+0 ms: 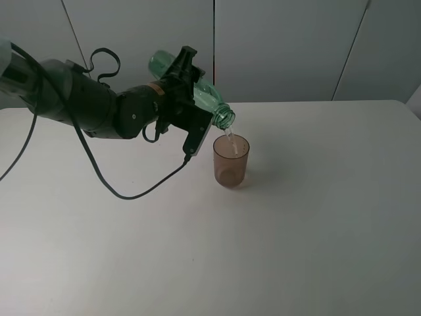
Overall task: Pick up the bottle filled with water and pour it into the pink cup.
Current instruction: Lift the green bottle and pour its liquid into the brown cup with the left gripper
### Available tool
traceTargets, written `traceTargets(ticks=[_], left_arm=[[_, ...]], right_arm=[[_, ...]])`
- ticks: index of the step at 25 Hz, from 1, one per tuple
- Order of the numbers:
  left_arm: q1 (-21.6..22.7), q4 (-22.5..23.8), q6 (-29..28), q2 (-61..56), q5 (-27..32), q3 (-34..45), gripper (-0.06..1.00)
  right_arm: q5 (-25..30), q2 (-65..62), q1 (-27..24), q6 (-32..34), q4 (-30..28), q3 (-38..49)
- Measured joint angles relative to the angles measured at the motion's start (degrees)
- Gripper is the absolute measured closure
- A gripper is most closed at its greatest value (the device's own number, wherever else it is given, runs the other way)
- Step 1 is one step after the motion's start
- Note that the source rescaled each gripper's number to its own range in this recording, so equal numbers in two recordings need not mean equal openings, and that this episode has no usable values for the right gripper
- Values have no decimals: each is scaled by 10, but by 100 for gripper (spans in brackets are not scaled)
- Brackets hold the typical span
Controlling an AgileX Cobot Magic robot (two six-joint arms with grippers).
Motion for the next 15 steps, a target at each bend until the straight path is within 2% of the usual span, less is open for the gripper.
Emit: traceTargets(ticks=[15], left_arm=[[10, 32, 0, 0, -7, -1, 94]], right_arm=[[0, 0, 0, 0, 0, 0]])
